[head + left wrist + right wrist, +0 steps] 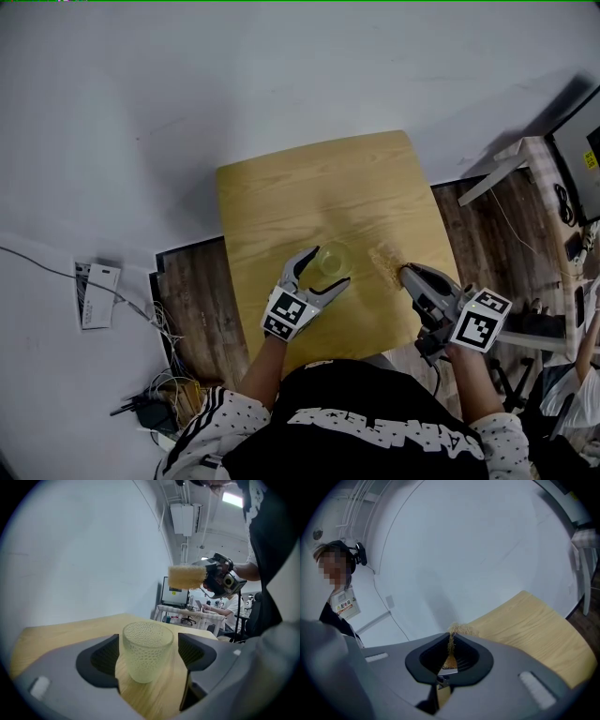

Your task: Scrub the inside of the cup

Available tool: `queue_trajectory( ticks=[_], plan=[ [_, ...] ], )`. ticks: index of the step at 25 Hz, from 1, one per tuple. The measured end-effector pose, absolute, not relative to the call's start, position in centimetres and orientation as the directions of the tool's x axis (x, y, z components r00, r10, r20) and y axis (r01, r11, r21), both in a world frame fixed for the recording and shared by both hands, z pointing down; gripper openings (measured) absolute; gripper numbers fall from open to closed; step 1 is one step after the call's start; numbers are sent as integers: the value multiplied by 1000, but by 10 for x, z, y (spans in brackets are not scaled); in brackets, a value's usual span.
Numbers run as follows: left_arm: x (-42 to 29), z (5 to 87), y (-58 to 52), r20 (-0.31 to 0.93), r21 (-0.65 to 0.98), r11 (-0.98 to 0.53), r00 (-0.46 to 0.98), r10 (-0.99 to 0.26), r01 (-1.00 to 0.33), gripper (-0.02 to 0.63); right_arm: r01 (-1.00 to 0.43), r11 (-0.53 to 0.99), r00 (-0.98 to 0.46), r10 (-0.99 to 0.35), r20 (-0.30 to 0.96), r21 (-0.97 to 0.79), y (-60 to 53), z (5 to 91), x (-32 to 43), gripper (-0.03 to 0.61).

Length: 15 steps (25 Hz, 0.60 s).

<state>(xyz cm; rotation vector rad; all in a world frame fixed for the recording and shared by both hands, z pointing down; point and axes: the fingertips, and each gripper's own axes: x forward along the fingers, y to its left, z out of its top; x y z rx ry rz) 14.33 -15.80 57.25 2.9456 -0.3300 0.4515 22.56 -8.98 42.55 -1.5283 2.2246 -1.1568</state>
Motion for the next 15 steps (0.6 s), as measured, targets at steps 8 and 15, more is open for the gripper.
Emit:
queue_trajectory(
  ticks=[8, 15],
  plan=[
    [120, 529, -161, 252, 67, -945, 922, -293, -319, 374, -739, 225, -444, -871, 209, -635, -104, 420, 224, 28],
    [97, 484, -168, 231, -21, -926, 899, -371, -376, 277, -812, 307, -440, -881, 174, -497, -115, 412, 217, 28]
  ],
)
